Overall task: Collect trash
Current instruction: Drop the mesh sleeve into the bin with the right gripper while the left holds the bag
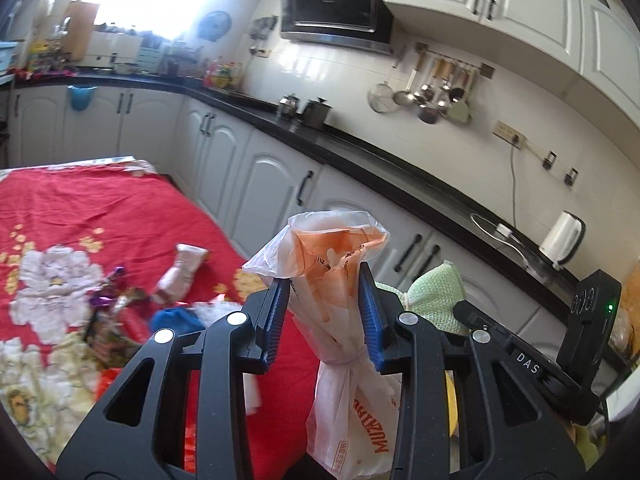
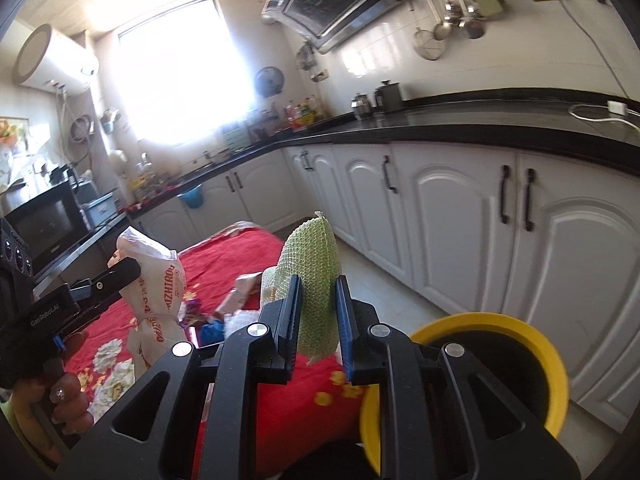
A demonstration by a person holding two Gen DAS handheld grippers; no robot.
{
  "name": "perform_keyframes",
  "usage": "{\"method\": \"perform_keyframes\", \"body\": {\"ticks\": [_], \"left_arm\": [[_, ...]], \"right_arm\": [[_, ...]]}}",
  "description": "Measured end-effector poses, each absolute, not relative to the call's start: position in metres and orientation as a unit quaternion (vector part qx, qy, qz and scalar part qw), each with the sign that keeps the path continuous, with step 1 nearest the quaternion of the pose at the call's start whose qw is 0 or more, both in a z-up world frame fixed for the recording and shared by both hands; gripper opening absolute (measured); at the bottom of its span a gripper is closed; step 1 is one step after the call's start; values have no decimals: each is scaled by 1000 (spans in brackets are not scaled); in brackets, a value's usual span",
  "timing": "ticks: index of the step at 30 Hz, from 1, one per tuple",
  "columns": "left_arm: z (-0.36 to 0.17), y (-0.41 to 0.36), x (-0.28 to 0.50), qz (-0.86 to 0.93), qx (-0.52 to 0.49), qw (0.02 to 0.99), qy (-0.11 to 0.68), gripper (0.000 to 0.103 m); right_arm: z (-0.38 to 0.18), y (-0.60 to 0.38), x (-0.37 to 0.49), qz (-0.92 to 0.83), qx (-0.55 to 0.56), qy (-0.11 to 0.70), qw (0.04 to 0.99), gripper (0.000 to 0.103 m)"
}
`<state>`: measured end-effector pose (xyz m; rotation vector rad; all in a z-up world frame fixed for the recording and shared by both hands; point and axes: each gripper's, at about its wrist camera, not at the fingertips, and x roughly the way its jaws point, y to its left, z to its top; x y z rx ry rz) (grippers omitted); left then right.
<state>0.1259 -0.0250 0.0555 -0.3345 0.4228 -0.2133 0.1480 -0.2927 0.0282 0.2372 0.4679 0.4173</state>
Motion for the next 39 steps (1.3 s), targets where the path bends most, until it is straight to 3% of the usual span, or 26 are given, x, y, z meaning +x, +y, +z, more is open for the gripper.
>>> {"method": "perform_keyframes", "body": {"ticks": [19,39], "left_arm": [[39,-108,150,-143,-128,959,211,27],[-5,-159,176,-154,-111,951,243,27]], "right_arm": [[8,-378,139,125,135,238,954,16],[-49,-422,139,63,143,300,941,17]]}}
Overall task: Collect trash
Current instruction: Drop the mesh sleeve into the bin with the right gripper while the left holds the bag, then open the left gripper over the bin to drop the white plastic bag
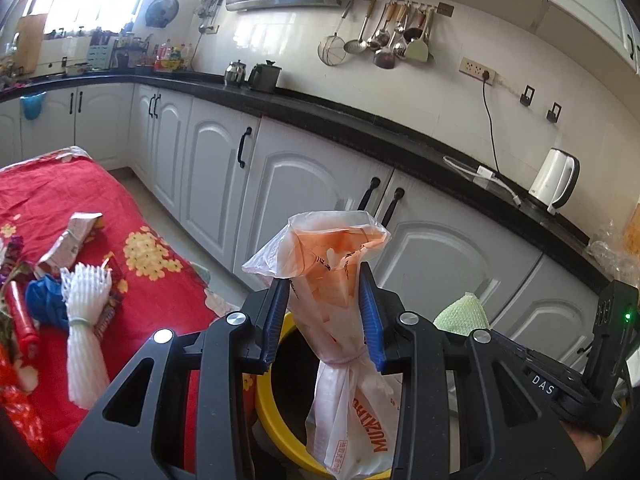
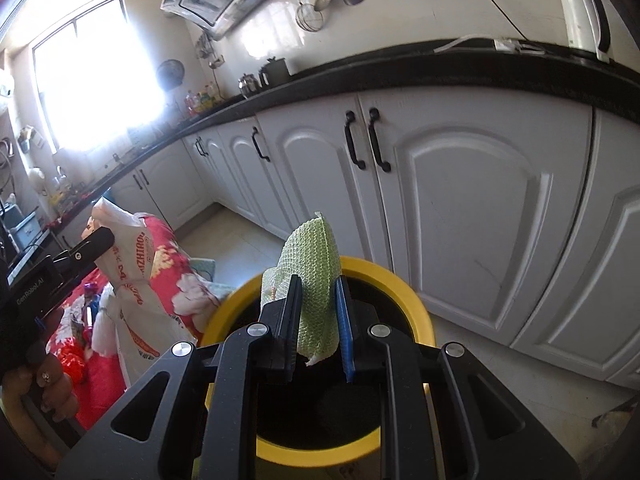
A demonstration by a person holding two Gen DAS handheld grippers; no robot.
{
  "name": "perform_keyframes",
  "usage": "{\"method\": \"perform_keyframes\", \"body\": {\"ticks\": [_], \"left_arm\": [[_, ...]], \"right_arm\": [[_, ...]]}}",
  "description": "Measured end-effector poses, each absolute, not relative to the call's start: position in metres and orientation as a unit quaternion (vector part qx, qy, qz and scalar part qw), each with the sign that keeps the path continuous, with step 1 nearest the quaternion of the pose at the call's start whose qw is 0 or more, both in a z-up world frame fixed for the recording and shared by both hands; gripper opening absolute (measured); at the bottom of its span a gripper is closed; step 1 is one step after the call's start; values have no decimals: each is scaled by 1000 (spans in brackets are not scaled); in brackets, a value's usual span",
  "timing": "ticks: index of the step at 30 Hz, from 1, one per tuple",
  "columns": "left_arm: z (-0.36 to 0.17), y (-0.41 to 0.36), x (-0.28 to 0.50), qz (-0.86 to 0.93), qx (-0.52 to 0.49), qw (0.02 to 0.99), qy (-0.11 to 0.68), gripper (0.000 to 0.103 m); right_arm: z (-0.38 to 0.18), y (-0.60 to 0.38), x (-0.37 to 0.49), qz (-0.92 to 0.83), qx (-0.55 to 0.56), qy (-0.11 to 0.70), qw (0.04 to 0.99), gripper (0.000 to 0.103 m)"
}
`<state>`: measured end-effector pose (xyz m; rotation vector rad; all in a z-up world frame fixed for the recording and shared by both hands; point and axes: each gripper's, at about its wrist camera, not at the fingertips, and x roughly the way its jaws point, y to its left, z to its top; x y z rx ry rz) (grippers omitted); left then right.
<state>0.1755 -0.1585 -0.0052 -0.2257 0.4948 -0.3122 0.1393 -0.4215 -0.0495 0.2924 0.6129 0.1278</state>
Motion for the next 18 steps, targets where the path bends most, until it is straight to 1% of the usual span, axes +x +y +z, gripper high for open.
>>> {"method": "perform_keyframes", "body": {"ticks": [7,9,11,12,13,14,15,16,17,18], "left_arm": [[-21,-166,182,-158,-111,948,254,28],[-26,-168,184,-160,-111,947,258,29],[-30,-170,186,-165,-113,944,261,32],[-31,-171,187,-166,-113,944,262,34],[-32,-171,187,-168,-115,943,263,40],[-33,-171,188,-169,-116,942,265,44],[-34,-171,188,-170,-118,941,267,54],[-36,-169,188,-171,-122,940,271,62],[-37,-168,189,-172,-126,938,274,65],[-37,-167,189,-171,-127,937,276,70]], "right_arm": [[-64,-423,145,57,145,321,934,17],[-68,-424,147,56,149,326,932,19],[-71,-425,148,54,152,330,930,23],[-72,-425,149,52,153,332,929,25],[-73,-426,149,52,154,334,929,26],[-74,-427,149,50,155,335,928,29],[-74,-427,149,46,156,336,928,38],[-74,-428,148,44,159,335,928,43],[-73,-430,147,42,161,333,928,47],[-72,-429,146,40,160,331,929,47]]}}
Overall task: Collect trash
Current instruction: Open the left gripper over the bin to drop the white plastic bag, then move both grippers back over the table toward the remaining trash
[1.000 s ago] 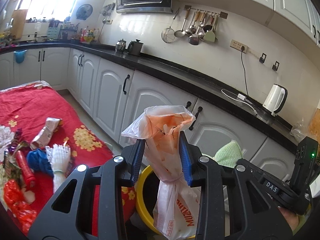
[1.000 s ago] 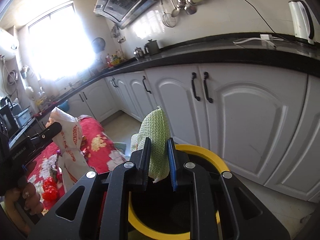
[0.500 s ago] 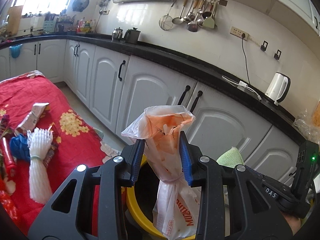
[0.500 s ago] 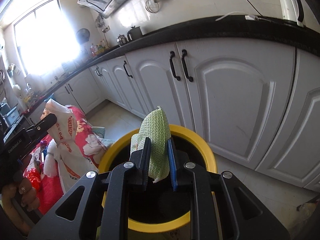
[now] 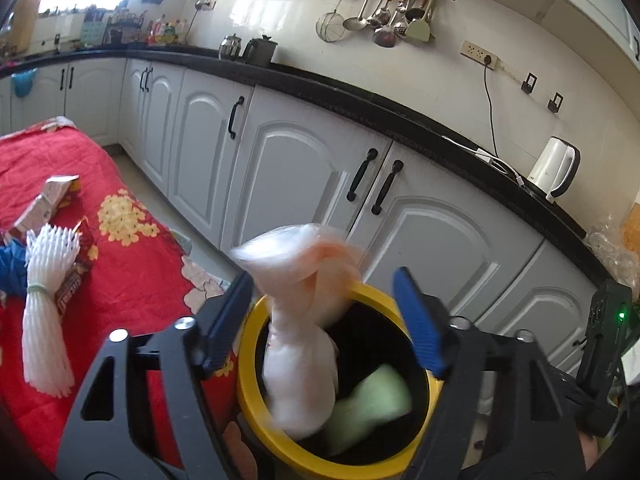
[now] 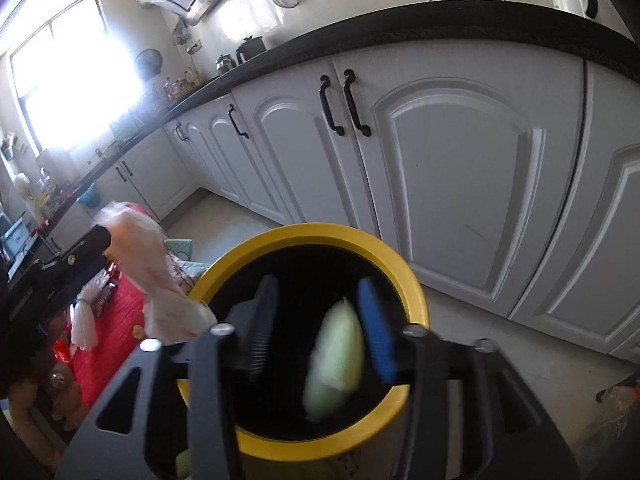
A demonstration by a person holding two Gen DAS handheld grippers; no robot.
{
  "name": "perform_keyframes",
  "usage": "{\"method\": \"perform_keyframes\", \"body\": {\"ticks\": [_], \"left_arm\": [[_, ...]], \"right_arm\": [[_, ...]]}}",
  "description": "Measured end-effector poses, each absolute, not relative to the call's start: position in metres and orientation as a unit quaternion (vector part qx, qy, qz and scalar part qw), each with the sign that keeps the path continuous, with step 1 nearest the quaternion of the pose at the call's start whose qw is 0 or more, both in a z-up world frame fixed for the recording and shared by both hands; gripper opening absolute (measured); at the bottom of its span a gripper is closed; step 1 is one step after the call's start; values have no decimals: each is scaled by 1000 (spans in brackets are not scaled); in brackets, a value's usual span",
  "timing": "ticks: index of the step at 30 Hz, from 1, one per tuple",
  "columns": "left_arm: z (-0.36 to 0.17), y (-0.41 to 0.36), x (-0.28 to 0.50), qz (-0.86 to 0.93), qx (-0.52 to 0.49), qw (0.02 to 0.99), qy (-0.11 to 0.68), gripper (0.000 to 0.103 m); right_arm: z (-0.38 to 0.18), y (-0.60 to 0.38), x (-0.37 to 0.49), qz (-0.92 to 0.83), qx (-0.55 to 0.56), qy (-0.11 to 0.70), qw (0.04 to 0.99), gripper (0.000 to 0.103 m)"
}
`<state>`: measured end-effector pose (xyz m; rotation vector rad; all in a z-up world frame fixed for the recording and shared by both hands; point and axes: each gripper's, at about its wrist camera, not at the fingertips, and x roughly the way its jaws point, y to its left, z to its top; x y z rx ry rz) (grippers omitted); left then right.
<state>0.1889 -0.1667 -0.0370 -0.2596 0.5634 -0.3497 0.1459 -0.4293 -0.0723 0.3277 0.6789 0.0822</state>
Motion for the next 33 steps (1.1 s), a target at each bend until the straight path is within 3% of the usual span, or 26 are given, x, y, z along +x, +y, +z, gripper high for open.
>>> {"method": "perform_keyframes", "body": {"ticks": [6,15,33], "left_arm": [[-33,-153,181,-157,-138,939,273,92],[-21,-135,166,-139,-139,942,272,92],[11,-73,136,-82,-153,955,241,92]], "right_arm": [[-65,-426,139,40,156,314,936,58],[-47,-407,130,58,146,285,946,71],[-14,-340,116,121,108,258,952,77]]}}
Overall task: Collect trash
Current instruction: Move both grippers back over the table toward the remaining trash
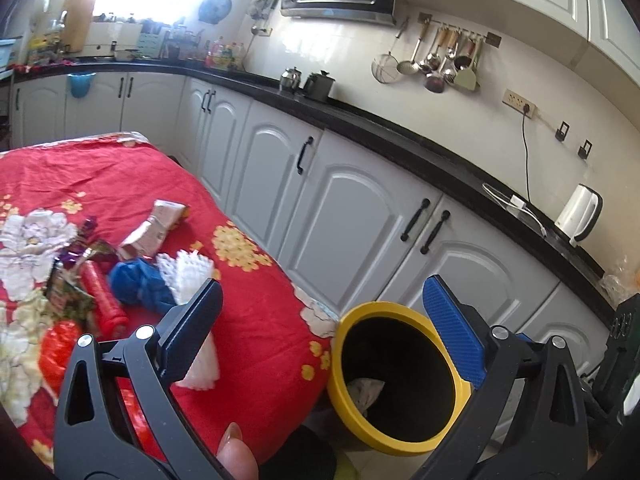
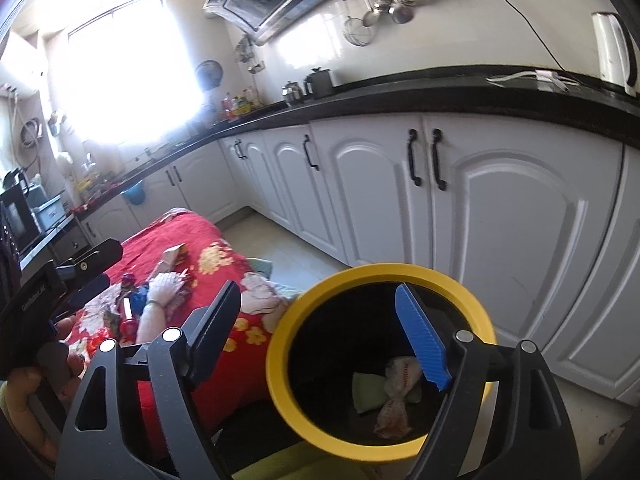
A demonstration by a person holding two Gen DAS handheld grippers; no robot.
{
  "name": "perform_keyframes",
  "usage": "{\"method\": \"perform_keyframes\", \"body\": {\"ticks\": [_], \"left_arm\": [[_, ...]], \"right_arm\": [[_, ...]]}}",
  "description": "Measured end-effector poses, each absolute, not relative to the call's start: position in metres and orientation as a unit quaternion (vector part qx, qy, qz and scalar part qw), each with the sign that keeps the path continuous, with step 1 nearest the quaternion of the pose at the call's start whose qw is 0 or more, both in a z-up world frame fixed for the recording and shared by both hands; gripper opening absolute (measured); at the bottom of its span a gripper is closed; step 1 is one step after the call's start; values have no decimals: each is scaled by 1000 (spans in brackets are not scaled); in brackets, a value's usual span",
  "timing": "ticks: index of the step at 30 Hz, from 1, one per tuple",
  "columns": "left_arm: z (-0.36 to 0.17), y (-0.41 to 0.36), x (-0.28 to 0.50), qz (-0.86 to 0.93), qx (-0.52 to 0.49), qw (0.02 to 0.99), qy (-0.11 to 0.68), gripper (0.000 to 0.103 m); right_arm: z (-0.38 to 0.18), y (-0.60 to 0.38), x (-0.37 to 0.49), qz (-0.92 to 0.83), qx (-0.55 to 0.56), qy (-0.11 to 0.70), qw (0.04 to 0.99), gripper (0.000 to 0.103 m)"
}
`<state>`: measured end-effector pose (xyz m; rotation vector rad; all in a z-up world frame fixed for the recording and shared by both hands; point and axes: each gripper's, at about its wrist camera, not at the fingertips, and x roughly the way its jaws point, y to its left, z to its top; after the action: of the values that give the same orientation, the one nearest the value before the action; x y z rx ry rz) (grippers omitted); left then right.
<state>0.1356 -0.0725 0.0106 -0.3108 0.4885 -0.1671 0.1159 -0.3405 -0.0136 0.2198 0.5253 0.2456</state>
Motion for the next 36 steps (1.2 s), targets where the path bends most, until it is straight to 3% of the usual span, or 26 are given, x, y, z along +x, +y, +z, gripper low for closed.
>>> {"method": "perform_keyframes", "body": {"ticks": [36], "left_arm": [[24,38,103,24,-190,959,209,92]], "right_arm": [[5,-208,103,240,34,254,936,82]]}}
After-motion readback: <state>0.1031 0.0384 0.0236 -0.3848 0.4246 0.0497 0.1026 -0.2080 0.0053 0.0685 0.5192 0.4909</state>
